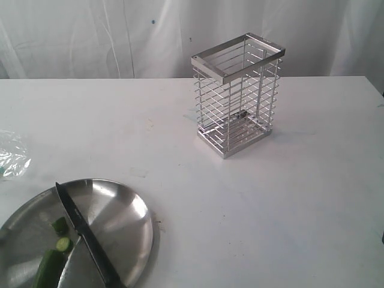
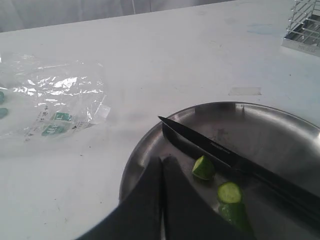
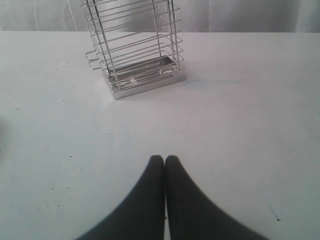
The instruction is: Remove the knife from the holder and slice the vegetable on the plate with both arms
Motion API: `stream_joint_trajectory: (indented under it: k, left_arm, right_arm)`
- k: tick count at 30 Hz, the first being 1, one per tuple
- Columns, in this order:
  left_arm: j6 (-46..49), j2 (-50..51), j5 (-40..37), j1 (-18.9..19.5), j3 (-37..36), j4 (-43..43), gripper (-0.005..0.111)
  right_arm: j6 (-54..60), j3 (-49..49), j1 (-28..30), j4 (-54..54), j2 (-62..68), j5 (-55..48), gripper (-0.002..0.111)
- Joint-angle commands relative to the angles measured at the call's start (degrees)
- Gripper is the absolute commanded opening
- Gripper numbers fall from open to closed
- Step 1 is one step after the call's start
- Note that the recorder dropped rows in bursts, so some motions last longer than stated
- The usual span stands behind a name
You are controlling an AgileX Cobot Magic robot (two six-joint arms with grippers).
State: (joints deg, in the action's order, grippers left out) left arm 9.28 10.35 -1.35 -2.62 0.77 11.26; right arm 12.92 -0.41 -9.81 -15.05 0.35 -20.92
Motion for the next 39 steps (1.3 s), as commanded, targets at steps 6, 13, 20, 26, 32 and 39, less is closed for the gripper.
stream_joint_trajectory:
  k: [6, 13, 20, 26, 32, 39]
  left_arm:
    - [-0.3, -6.3, -4.7, 0.1, -0.8, -0.3, 0.000]
    - [-0.3, -6.4, -4.7, 0.1, -0.8, -0.3, 0.000]
    - [-0.3, -6.4, -4.8, 0.1, -0.8, -0.3, 0.000]
    - [-0.3, -6.4, -4.8, 0.1, -0.8, -0.3, 0.000]
    - [-0.3, -6.4, -4.8, 0.1, -0.8, -0.3, 0.000]
    - [-0.3, -6.4, -4.8, 0.1, -0.8, -0.3, 0.000]
  right_arm:
    - [0.4, 0.4, 0.2, -0.1, -0.3, 0.3, 0.000]
    - [0.4, 0.4, 0.2, -0.1, -0.3, 0.3, 0.000]
    - [0.4, 0.4, 0.2, -0.1, -0.3, 0.3, 0.000]
    - [0.4, 0.4, 0.2, -0.1, -0.3, 0.3, 0.000]
    - [0.4, 0.4, 0.2, -0.1, -0.3, 0.3, 0.000]
    - [0.4, 0.4, 0.2, -0.1, -0.3, 0.3, 0.000]
